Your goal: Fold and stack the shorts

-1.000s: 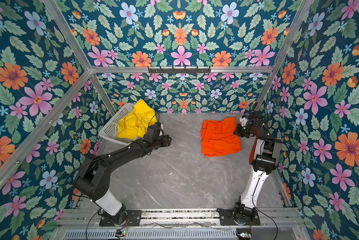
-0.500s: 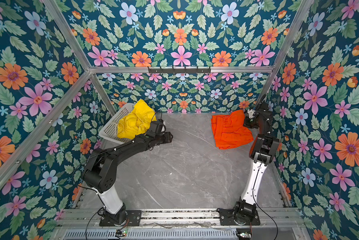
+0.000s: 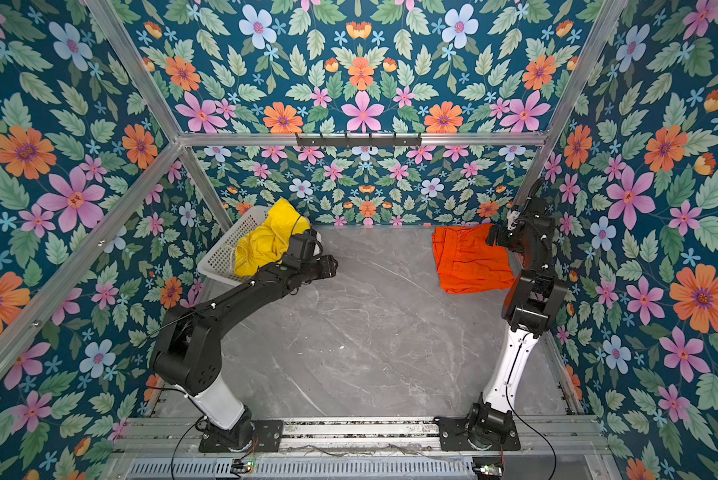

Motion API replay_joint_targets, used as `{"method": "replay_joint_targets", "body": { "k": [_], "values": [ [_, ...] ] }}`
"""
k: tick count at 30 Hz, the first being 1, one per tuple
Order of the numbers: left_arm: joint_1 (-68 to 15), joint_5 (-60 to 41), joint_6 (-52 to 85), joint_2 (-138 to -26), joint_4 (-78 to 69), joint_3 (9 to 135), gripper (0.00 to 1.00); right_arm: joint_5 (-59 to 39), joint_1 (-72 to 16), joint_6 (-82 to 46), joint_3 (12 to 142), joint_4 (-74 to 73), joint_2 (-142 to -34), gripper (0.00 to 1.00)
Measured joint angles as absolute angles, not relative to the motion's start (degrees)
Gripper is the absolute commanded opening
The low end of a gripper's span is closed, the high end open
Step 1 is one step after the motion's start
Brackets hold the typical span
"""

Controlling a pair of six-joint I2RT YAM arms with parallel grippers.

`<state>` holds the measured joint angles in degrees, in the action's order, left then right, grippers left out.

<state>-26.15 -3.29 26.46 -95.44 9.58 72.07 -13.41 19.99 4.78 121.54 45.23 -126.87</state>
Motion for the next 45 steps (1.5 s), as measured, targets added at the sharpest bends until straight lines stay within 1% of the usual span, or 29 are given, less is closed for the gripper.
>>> {"method": "replay_joint_targets", "body": {
  "k": [6,9,13,18,22,27,32,38,40,43,44,45],
  "values": [
    [-22.9,-1.5,25.1,-90.8,11.7,73.2,0.6,-13.4,12.7,3.3,99.7,35.1,-111.3,0.97],
    [-19.4,-1.3,24.9,-89.2,13.2,72.5,0.61,-13.5,8.1,1.9,88.7,31.2,-104.1,0.96],
    [-14.0,-1.5,23.8,-88.9,15.3,72.8,0.63,-13.4,0.9,0.1,77.3,27.0,-96.0,0.96],
    [-7.6,-1.9,21.5,-92.7,16.7,76.1,0.74,-14.0,-9.5,-3.3,67.8,21.8,-88.7,0.97],
    [-5.2,-5.0,19.4,-100.6,17.4,83.4,0.77,-15.2,-15.6,-7.3,63.8,18.7,-86.5,0.97],
    [-3.5,-10.6,19.9,-113.1,17.3,96.2,0.77,-16.4,-21.5,-10.7,61.9,16.1,-85.7,0.97],
    [-1.2,-12.0,22.8,-122.8,17.3,105.9,0.77,-16.6,-22.5,-12.5,61.8,14.9,-85.5,0.97],
    [0.4,-15.4,27.6,-131.4,15.3,111.5,0.77,-16.7,-22.9,-13.4,62.0,14.8,-85.4,0.97],
    [0.4,-16.9,28.9,-134.0,14.5,112.6,0.75,-16.7,-23.0,-13.5,62.1,14.7,-85.6,0.97],
    [0.4,-18.9,31.5,-137.6,12.6,114.2,0.69,-16.7,-23.2,-13.5,62.2,14.8,-86.1,0.96],
    [0.4,-19.5,31.7,-138.8,12.1,115.1,0.65,-16.7,-23.3,-13.5,62.2,14.8,-86.2,0.96],
    [0.4,-19.8,32.7,-139.9,11.6,116.1,0.59,-16.7,-23.4,-13.5,62.2,14.8,-86.3,0.96]
  ]
}}
